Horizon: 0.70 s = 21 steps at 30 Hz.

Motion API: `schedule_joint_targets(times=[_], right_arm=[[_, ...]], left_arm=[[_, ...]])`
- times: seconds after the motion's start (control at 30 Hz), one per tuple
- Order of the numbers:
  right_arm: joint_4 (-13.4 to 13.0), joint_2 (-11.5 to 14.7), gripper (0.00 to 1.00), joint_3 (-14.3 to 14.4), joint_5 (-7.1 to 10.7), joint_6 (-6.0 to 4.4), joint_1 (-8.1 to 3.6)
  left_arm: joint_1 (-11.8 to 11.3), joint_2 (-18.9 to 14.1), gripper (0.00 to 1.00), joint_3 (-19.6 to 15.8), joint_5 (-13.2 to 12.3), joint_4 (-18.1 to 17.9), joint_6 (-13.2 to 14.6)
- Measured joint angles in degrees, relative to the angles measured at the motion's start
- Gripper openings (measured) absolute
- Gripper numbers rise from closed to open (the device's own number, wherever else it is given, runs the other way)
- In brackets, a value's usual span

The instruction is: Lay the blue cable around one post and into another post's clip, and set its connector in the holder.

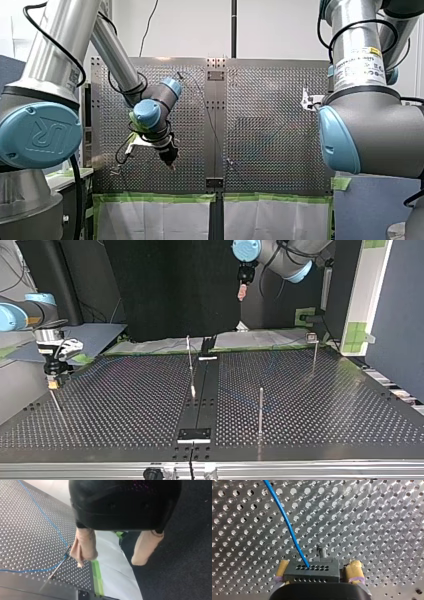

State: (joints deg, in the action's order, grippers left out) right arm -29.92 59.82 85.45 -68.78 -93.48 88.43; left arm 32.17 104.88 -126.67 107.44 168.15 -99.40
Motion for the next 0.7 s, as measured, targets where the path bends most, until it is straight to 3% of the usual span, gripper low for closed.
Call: schedule_joint_targets(times=[0.7], right_arm=[[0.0, 0.0, 0.98, 0.0, 0.00, 0.00, 0.00]], left_arm=[[0.0, 0.0, 1.00, -8.8, 0.1, -9.7, 0.0]])
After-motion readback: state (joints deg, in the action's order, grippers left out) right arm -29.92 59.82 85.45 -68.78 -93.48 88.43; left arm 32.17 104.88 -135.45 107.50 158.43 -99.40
